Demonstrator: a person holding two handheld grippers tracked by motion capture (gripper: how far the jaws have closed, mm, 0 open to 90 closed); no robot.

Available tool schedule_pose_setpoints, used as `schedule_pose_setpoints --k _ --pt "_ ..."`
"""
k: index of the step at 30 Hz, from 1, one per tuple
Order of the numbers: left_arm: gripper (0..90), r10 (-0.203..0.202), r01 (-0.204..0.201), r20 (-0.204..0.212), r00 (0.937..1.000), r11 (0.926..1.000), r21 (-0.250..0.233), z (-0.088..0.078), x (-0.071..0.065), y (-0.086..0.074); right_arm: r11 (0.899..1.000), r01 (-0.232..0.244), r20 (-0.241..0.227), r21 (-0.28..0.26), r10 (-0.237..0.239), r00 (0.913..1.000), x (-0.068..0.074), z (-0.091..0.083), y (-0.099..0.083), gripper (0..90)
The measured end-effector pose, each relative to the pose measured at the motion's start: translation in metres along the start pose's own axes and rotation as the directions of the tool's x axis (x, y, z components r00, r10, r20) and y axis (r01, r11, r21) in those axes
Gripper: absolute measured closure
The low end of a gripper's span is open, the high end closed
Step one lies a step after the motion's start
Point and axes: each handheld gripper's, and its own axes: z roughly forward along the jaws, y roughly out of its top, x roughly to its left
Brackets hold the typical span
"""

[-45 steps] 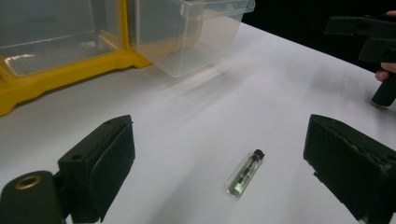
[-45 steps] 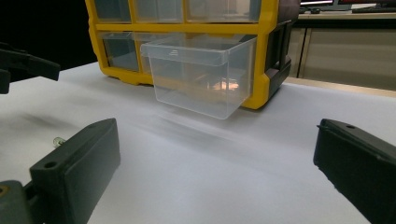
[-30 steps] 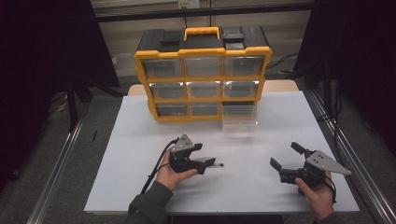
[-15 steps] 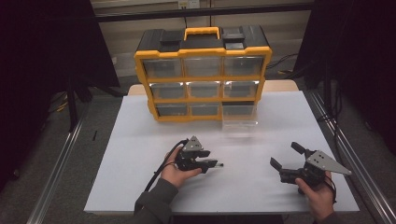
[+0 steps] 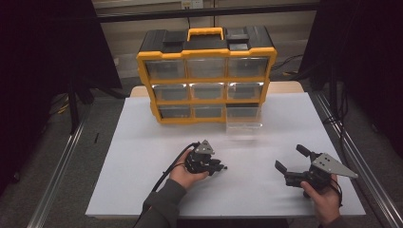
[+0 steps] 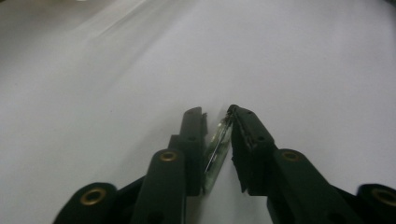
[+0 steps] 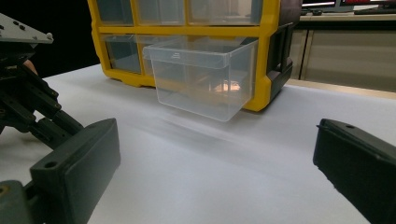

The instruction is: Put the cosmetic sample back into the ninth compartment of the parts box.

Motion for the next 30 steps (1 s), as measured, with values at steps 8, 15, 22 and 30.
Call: schedule_pose_setpoints --k 8,15,22,30 --pt "80.5 0.058 -0.058 0.002 0.9983 0.9952 0.079 0.0009 0.0025 0.0034 1.0 0.0 0.0 0.0 0.0 1.0 -0.0001 0.0 0.0 0.3" --pt "81.4 0.056 -0.056 0.002 0.9984 0.9944 0.09 0.002 0.0014 0.0057 1.0 0.005 0.001 0.001 -0.005 1.0 -0.0003 0.0 -0.0001 0.3" --pt "81.6 0.037 -0.037 0.002 0.9993 0.994 0.103 0.0008 0.0011 0.0064 1.0 0.009 -0.003 0.003 -0.009 1.0 -0.0003 0.0002 -0.0002 0.3" --pt "81.6 -0.04 0.04 0.007 0.9992 0.9986 0.036 0.0008 -0.0003 0.0071 1.0 0.007 -0.003 -0.001 -0.007 1.0 -0.0001 0.0001 0.0 0.4"
